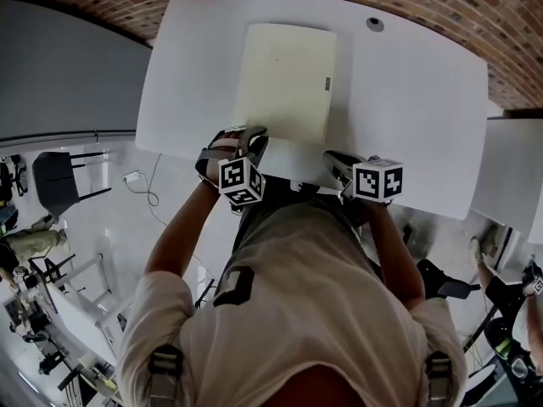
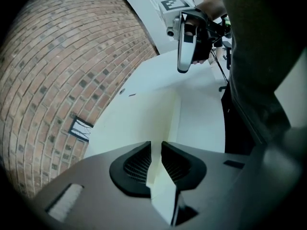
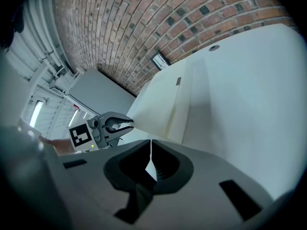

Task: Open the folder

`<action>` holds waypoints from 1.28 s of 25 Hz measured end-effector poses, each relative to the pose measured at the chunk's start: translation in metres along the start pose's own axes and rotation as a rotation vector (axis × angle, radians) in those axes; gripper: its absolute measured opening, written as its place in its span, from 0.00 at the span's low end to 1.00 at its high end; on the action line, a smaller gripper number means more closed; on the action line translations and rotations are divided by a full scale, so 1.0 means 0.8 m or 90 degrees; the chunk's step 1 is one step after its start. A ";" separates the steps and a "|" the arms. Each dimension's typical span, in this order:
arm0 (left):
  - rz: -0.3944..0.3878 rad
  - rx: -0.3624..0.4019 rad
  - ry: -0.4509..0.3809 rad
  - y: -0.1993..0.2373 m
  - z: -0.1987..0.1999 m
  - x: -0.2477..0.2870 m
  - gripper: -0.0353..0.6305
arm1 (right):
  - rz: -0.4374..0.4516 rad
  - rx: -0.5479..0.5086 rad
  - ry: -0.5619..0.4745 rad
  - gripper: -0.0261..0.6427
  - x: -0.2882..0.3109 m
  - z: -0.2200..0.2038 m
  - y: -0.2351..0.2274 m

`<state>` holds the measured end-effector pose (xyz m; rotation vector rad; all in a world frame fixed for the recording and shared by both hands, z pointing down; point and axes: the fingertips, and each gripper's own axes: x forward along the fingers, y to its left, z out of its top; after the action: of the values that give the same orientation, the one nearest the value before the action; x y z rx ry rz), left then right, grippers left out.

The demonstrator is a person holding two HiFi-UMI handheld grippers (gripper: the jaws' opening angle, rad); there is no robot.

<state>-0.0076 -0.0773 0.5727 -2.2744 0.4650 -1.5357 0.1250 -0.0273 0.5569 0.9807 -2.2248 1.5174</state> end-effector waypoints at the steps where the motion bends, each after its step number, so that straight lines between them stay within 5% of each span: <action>1: -0.005 -0.006 -0.002 0.000 0.000 0.000 0.15 | -0.001 0.001 0.003 0.05 0.001 -0.002 -0.001; 32: -0.082 -0.294 -0.127 0.008 -0.007 -0.011 0.15 | -0.009 0.026 0.011 0.05 0.004 -0.029 -0.005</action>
<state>-0.0163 -0.0796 0.5641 -2.8243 0.6847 -1.3426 0.1222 -0.0085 0.5711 0.9881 -2.1788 1.5646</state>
